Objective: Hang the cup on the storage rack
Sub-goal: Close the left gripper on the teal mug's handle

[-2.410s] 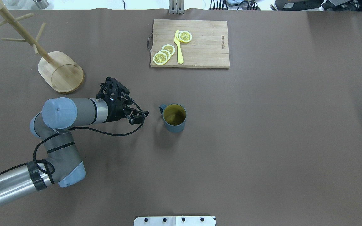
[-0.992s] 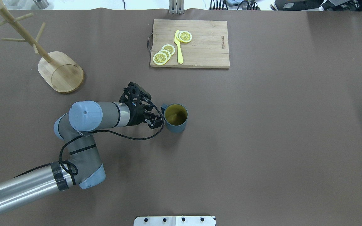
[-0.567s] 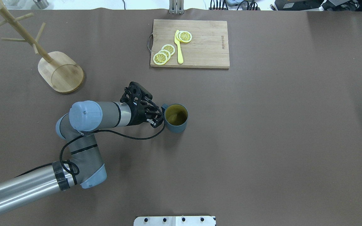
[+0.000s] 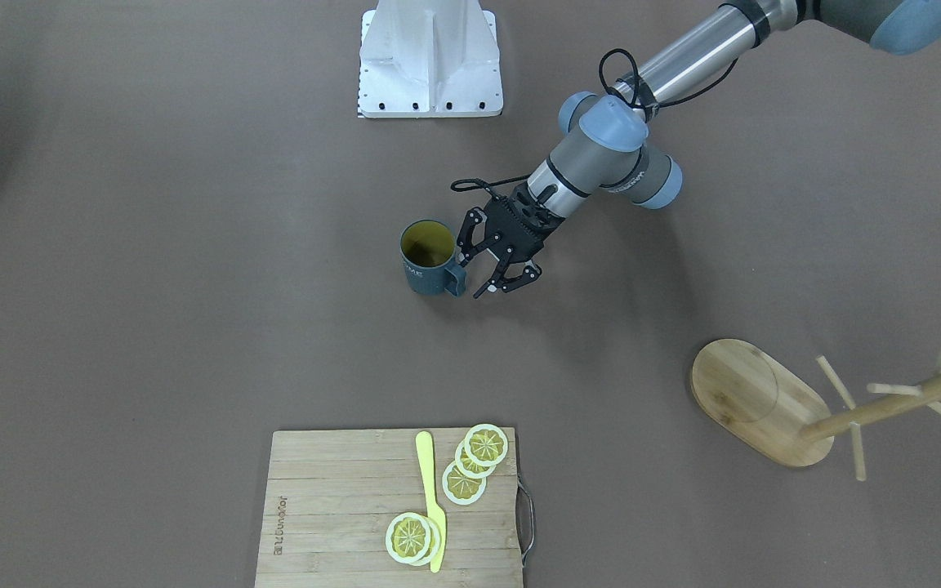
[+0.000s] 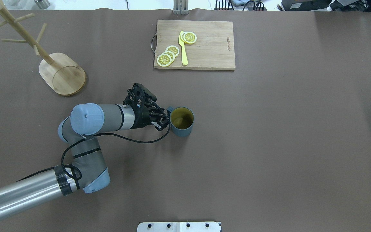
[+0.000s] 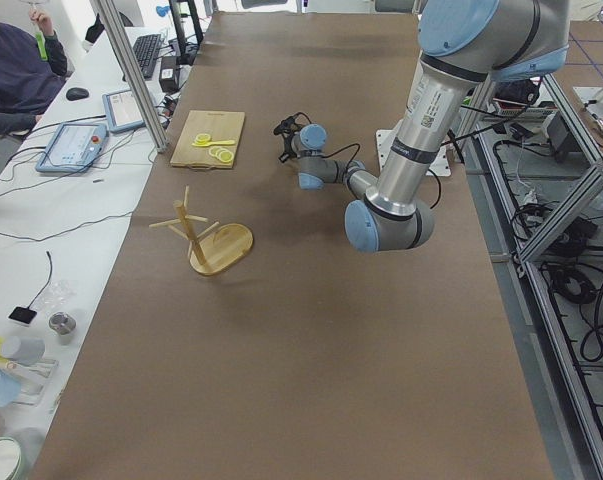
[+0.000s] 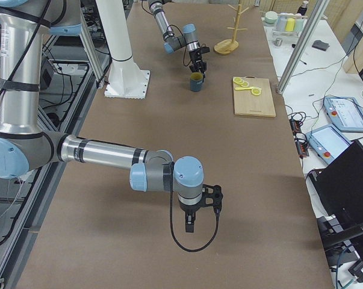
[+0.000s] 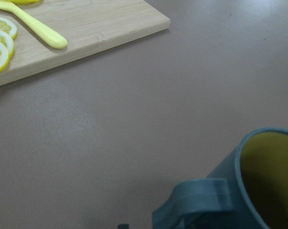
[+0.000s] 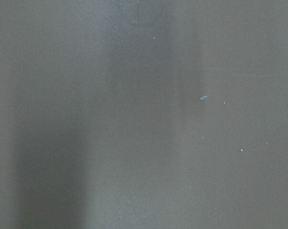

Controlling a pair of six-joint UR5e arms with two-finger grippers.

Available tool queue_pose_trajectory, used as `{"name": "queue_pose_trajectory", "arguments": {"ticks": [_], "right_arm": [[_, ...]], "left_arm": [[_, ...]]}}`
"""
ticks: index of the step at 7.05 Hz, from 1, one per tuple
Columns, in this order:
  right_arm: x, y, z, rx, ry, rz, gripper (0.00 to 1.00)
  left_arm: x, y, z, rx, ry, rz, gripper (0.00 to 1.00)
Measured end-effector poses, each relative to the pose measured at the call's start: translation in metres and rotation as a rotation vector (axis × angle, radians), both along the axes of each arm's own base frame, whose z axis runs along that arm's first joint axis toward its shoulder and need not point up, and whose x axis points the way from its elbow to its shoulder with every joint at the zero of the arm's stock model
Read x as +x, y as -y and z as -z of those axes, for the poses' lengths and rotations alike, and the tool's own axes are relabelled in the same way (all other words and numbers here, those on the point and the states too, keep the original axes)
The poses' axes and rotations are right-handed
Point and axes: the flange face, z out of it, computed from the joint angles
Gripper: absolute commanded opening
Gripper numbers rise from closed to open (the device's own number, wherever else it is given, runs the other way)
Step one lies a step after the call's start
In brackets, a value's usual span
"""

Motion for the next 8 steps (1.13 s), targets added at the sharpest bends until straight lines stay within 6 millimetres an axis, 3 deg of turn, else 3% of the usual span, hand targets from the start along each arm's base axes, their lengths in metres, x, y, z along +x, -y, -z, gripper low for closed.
{"name": "queue_pose_trajectory", "arguments": {"ticks": [5,8], "right_arm": [[-0.001,0.001,0.001,0.001,-0.001,0.004,1.0],[-0.002,0.001,0.001,0.002,-0.002,0.005,1.0]], "left_arm": [[0.002,-0.011,0.003,0.019,-0.045,-0.015,0.48],[0.003,-0.017,0.002,0.024,-0.058,-0.021,0.35]]}}
